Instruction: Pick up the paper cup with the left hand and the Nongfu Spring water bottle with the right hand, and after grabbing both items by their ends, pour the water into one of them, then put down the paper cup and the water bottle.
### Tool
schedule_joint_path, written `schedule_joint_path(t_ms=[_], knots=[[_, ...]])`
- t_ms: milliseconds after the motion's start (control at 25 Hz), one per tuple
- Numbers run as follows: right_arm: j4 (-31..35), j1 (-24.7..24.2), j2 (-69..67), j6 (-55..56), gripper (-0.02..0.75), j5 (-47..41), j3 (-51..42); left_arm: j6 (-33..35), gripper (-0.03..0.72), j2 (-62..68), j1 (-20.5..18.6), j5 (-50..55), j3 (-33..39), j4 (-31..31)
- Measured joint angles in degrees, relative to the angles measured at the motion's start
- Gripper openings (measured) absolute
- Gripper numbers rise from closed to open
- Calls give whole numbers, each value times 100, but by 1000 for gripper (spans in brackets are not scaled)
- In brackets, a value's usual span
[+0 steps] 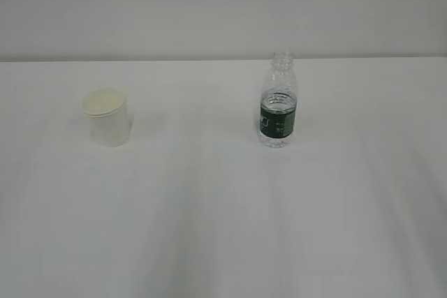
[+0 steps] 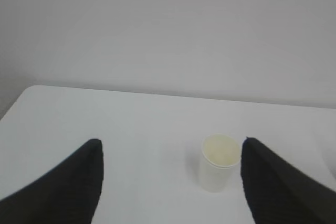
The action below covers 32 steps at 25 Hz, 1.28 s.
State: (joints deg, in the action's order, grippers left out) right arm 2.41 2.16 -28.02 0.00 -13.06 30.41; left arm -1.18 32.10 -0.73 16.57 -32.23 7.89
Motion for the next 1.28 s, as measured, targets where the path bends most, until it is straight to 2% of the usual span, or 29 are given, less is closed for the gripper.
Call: schedule_joint_path(t_ms=[400, 640, 800, 960, 1040, 1280], knots=[[44, 156, -1804, 0, 587, 2106, 0, 0, 557, 1576, 3, -1446, 0, 246], [-114, 156, -2521, 253, 587, 2814, 0, 0, 552, 2200, 53, -2213, 0, 95], [-1003, 156, -2986, 831, 587, 3253, 0, 0, 550, 2578, 428, -2676, 0, -273], [-1850, 156, -3562, 1671, 587, 3783, 0, 0, 547, 3133, 971, -3270, 0, -343], [-2150, 156, -3863, 1992, 587, 4324, -48, 0, 547, 3515, 1210, -3637, 0, -343], [-2371, 156, -4756, 2217, 587, 5948, -490, 0, 542, 4540, 1653, -4717, 0, -343]])
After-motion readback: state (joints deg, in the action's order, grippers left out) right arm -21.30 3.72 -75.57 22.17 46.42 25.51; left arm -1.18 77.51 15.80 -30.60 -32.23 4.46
